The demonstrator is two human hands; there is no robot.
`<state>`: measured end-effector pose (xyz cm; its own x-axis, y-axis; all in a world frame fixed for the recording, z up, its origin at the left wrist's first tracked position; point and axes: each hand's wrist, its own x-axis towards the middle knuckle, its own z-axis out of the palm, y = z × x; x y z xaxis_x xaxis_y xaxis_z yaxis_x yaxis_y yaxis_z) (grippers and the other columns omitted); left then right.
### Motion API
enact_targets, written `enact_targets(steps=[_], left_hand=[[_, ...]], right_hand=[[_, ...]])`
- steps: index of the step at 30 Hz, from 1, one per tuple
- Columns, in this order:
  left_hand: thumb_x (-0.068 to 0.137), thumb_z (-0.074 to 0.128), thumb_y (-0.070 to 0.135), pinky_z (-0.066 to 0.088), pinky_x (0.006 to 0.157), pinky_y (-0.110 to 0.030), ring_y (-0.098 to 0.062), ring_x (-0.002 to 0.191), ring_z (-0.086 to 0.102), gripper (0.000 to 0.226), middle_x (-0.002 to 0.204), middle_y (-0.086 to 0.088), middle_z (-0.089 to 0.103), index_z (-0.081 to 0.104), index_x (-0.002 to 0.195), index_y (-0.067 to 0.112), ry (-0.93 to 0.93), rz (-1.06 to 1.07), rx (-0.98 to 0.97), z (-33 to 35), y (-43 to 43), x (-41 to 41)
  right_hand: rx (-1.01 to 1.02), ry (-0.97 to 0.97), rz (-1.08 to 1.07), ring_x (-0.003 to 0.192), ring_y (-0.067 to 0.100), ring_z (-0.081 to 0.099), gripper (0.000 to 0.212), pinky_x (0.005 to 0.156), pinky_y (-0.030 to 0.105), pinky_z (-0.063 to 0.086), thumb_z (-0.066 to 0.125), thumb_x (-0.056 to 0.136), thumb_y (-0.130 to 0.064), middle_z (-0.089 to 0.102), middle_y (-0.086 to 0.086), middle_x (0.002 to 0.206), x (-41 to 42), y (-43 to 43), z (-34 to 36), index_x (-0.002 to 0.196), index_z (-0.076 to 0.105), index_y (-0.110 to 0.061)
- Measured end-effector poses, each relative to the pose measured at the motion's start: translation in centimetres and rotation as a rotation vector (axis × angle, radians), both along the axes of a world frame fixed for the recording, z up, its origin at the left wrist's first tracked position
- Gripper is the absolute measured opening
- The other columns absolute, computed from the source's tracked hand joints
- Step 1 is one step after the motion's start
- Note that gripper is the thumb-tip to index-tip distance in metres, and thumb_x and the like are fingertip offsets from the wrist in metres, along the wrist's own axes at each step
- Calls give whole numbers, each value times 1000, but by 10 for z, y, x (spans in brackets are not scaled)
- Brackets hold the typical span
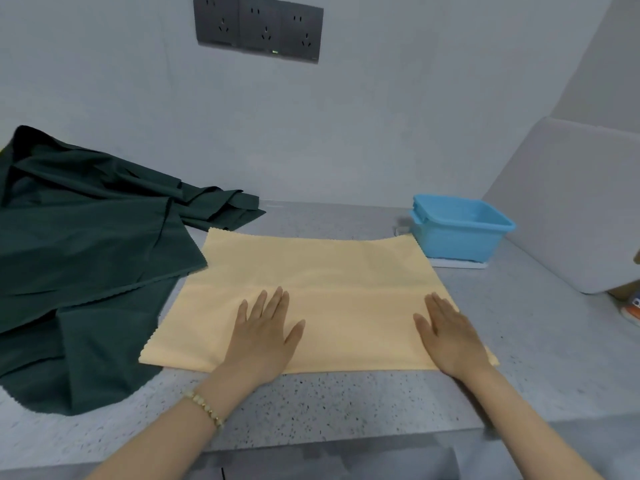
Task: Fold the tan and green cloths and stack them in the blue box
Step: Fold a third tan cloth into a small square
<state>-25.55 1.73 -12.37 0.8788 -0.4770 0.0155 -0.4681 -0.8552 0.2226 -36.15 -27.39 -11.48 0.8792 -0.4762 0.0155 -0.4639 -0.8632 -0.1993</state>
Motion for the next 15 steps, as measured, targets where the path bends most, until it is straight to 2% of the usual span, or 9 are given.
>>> enact_targets(steps=[4,7,9,11,15], left_hand=[[97,10,56,-10,118,-39,-13,146,-14,67,159,10,-13,-7,153,22,14,-3,3,1,1,0],[97,11,56,-10,118,-40,-14,146,-14,68,159,8,-14,-8,153,21,20,-12,12,3,1,-1],[98,10,56,-10,118,-40,-15,146,-14,68,159,8,-14,-9,152,21,22,-12,23,3,1,-1],[98,10,56,-10,118,-40,-16,146,-14,68,159,7,-14,-9,152,20,19,-12,36,4,0,-1],[100,10,49,-9,118,-42,-17,146,-14,63,159,6,-14,-10,152,19,34,-16,41,6,-2,-2]], right_hand=[[-18,30,-67,146,14,8,56,118,36,5,15,102,-40,10,-1,160,-8,-25,1,152,10,-15],[-38,95,-81,147,17,4,55,118,39,1,13,102,-37,4,0,160,-6,-19,10,152,7,-14],[-95,67,-60,147,19,2,53,118,42,0,17,102,-32,2,2,160,-1,-3,19,152,9,-14],[-118,-21,45,147,18,2,51,117,41,0,23,102,-26,3,1,160,8,30,26,151,13,-15],[4,-138,322,147,15,8,50,117,35,-2,26,101,-19,14,-1,159,37,111,27,150,23,-17]])
